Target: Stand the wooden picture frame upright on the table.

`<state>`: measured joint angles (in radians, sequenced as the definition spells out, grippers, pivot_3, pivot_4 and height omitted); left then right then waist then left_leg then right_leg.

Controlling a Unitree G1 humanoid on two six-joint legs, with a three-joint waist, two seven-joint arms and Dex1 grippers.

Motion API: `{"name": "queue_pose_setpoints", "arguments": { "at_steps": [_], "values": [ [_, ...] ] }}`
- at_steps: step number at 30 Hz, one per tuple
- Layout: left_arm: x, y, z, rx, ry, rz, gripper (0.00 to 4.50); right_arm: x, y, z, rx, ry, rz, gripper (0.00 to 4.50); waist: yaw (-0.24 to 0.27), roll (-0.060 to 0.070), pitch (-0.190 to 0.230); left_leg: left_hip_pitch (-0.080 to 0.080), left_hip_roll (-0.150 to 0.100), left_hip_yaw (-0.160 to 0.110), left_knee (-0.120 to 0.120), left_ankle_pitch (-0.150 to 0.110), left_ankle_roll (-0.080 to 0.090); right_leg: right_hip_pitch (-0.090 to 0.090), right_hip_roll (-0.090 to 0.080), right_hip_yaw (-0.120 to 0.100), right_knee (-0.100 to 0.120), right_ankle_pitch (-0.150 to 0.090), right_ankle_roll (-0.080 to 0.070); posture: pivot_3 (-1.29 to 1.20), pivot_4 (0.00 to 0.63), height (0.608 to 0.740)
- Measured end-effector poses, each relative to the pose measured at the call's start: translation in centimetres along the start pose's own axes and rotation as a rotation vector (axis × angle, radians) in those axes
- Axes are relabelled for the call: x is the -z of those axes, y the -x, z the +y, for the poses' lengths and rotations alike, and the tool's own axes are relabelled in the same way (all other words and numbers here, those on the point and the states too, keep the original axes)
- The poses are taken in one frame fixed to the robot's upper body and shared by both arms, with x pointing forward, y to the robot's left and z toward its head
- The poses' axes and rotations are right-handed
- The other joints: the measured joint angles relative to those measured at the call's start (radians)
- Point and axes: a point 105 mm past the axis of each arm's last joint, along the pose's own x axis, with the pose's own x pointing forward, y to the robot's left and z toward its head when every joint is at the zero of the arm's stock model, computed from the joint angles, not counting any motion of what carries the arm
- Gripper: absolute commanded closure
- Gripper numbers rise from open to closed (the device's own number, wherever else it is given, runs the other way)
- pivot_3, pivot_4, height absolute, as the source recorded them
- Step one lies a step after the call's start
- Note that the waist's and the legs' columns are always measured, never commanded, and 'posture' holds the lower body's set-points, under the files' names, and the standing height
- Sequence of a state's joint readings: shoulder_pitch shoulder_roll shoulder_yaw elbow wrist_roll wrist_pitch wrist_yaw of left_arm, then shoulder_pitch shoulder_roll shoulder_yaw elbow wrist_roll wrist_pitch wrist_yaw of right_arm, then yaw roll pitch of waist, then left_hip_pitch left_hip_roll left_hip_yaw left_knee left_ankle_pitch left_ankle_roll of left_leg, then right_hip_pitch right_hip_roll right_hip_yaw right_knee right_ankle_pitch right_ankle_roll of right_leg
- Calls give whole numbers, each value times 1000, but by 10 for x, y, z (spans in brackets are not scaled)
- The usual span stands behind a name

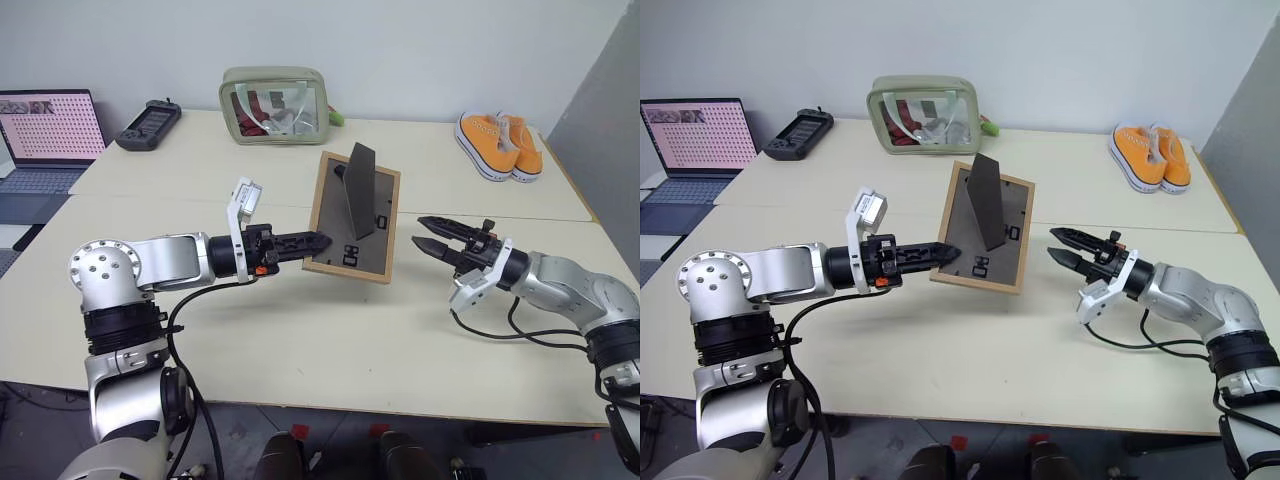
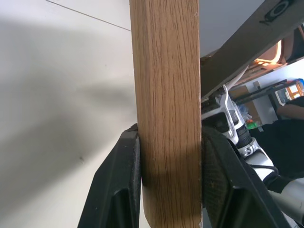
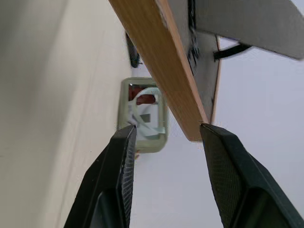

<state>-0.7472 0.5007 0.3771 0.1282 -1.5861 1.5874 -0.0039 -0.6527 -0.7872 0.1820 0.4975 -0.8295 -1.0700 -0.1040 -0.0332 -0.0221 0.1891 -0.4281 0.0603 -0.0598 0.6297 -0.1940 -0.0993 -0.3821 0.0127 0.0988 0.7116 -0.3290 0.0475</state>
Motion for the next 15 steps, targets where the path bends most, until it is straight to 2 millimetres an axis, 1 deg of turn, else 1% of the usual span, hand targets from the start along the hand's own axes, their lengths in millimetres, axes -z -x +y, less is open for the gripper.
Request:
{"name": "queue_pose_setpoints", "arguments": {
  "at_steps": [1,3,5,8,13,15],
  "values": [
    [2,0,0,-6,6,3,3211,4,1,-1,7,0,13,1820,0,0,0,0,0,0,0,0,0,0,0,0,0,0,0,0,150,740],
    [5,0,2,-27,32,1,3211,12,1,-3,17,21,41,1316,1,0,0,1,0,0,0,0,0,0,0,0,1,0,0,0,150,740],
    [6,0,2,-34,65,-7,3211,15,-1,-4,11,64,43,1316,1,0,0,1,0,1,0,0,0,0,0,1,1,0,0,0,150,740],
    [6,-3,1,-24,90,-18,3211,15,-7,-6,17,108,16,1316,1,0,0,2,-1,1,0,0,0,0,0,1,1,0,-1,0,150,740],
    [13,-5,3,-34,94,6,3211,12,-13,2,33,108,-9,1316,1,0,0,2,-1,1,0,0,0,0,0,1,1,0,-1,0,150,740],
    [16,-9,2,-27,92,23,3211,8,-19,5,44,111,-31,1316,0,0,0,2,-1,1,0,0,0,0,0,1,2,0,-1,0,150,740]
  ]
}}
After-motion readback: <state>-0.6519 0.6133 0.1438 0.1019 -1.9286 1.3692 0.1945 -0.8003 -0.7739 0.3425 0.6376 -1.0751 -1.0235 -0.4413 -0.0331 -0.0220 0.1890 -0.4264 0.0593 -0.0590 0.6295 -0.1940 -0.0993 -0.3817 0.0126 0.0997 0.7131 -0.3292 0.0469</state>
